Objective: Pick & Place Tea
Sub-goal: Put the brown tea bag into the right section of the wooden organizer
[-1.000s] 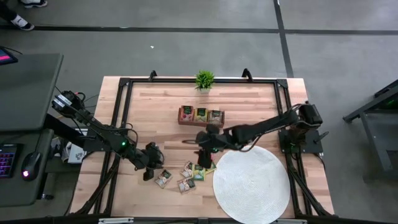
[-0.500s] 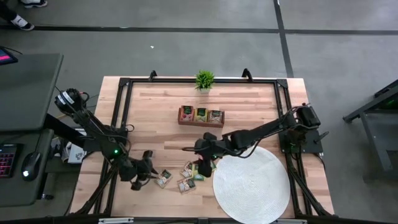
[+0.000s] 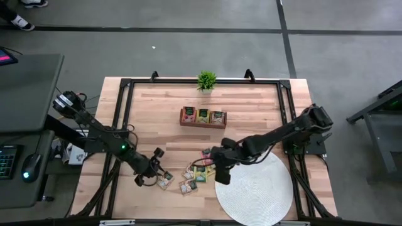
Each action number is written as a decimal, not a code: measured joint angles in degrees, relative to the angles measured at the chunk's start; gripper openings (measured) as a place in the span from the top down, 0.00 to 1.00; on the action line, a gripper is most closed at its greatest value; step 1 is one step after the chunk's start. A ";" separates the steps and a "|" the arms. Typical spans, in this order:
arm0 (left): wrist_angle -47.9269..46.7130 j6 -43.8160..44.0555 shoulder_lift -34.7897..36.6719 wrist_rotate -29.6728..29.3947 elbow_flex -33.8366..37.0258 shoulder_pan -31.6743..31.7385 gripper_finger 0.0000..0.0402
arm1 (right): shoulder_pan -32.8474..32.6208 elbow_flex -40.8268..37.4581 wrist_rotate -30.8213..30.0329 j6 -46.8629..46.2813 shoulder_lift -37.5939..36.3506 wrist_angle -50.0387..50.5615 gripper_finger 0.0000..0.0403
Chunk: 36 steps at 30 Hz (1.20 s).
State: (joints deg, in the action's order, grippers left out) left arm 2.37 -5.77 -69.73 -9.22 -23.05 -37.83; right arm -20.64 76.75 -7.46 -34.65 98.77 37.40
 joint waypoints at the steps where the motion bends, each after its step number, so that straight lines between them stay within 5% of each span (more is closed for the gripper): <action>1: -0.48 -2.28 -0.02 1.30 -0.57 0.89 0.78 | -0.23 0.00 -0.71 -0.31 -0.76 1.41 0.48; 16: -5.09 -9.00 -6.04 6.37 -5.53 4.37 0.35 | -0.92 0.02 -6.15 -3.19 -4.77 8.38 0.48; 28: -5.34 -5.22 -21.24 11.53 -11.77 4.55 0.35 | -0.92 0.02 -6.23 -5.45 -4.77 8.64 0.48; 36: -2.25 1.17 -25.63 15.81 -11.94 4.59 0.49 | -1.79 0.02 -6.54 -6.78 -4.77 8.64 0.48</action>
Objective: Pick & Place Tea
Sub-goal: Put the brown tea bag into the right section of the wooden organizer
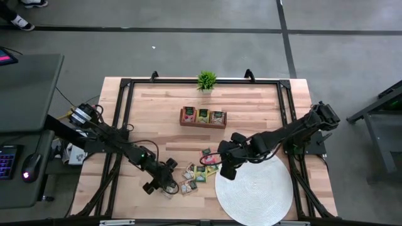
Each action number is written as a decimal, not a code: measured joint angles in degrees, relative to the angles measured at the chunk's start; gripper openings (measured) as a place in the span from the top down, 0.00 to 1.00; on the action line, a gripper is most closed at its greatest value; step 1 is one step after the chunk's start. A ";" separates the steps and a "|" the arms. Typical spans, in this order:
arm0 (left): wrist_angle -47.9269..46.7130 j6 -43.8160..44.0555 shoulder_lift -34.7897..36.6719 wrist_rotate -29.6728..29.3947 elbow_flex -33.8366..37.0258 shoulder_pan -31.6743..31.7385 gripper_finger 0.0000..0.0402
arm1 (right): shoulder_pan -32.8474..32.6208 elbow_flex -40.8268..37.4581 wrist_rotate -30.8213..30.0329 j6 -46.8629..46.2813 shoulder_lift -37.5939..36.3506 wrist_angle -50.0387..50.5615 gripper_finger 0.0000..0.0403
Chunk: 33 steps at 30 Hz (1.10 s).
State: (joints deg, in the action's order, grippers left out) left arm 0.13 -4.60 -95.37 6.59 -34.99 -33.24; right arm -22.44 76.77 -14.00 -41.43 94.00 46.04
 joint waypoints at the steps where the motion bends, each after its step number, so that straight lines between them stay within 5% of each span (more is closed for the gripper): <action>1: 0.37 0.19 -0.08 -0.37 0.02 0.45 0.51 | -0.15 0.00 0.00 -0.28 0.00 0.00 0.48; 16: 0.89 3.62 -0.16 -1.01 0.08 2.15 0.98 | -2.12 0.00 -2.14 -3.32 0.02 0.02 0.48; 26: -2.97 6.39 0.78 -3.84 -1.84 2.02 1.00 | -2.10 0.00 -2.01 -3.56 0.04 0.00 0.48; 33: -22.18 2.32 2.66 -11.07 -10.10 2.06 1.00 | -2.10 0.00 -1.99 -3.56 0.04 -0.47 0.48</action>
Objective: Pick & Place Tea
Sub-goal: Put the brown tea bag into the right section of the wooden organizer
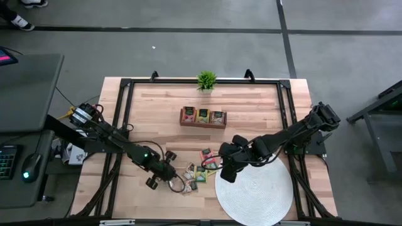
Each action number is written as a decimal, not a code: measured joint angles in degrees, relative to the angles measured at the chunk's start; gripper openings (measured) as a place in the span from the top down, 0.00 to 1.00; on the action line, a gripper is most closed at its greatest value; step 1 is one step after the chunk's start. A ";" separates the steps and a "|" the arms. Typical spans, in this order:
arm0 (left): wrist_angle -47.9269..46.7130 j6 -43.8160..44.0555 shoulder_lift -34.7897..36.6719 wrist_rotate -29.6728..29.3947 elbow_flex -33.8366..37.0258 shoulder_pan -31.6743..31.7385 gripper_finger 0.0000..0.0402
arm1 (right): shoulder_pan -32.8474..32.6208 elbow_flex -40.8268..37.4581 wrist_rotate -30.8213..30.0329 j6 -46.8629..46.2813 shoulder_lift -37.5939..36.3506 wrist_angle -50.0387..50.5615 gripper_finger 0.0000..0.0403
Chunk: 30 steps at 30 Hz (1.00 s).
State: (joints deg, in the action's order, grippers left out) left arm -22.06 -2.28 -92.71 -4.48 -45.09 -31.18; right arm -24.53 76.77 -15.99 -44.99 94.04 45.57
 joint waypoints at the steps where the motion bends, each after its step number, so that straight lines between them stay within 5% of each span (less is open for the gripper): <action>1: -3.54 -0.94 0.00 -1.28 -1.51 0.00 1.00 | 0.00 0.00 0.00 0.00 0.00 -0.01 0.48; 7: -15.20 -3.95 -0.03 -10.15 -9.68 0.00 1.00 | 0.08 0.00 -0.80 -1.12 0.00 -2.80 0.48; 18: -24.99 -3.96 0.09 -36.60 -20.81 0.02 1.00 | 1.10 0.00 -12.19 -7.21 0.00 -14.89 0.48; 24: -27.53 -11.18 0.13 -50.12 -28.76 0.02 1.00 | 2.94 0.00 -13.46 -0.54 0.02 -24.28 0.48; 30: -27.46 -21.55 0.26 -57.51 -35.65 0.04 1.00 | 4.75 0.00 -13.92 7.80 0.00 -29.88 0.48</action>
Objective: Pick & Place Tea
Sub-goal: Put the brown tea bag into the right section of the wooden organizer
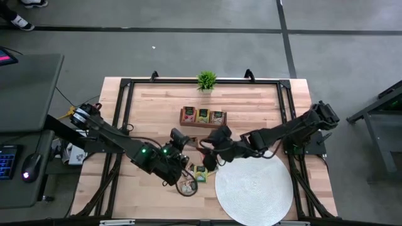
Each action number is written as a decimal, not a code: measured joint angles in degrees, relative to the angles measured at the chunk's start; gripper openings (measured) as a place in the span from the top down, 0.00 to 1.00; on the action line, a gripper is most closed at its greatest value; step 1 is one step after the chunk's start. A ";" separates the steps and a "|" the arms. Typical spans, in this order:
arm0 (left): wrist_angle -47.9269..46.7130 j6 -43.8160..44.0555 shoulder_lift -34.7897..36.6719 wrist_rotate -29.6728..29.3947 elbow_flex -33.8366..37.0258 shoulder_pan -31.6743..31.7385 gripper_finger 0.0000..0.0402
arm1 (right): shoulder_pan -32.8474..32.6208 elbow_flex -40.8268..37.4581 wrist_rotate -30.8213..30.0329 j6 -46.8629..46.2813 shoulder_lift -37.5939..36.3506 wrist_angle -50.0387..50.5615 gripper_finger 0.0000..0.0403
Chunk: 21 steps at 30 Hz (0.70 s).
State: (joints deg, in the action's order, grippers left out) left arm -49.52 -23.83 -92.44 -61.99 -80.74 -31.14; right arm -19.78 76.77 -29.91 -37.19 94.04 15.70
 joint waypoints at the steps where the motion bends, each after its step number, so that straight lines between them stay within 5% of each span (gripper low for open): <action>1: 0.00 -1.05 0.00 -0.61 -0.69 0.00 1.00 | 0.17 0.00 -0.48 1.08 0.00 -0.47 0.48; 13: -1.22 -3.37 0.00 -2.10 -1.75 0.00 1.00 | 0.69 -0.02 -3.17 8.26 -4.13 -1.61 0.48; 21: -0.70 -4.43 0.01 -3.15 -1.78 0.00 1.00 | 1.79 -0.02 1.81 9.34 -4.46 -3.17 0.48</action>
State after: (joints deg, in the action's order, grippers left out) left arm -50.22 -28.26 -92.43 -65.14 -82.52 -31.14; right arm -17.99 76.75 -28.11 -27.86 89.58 12.53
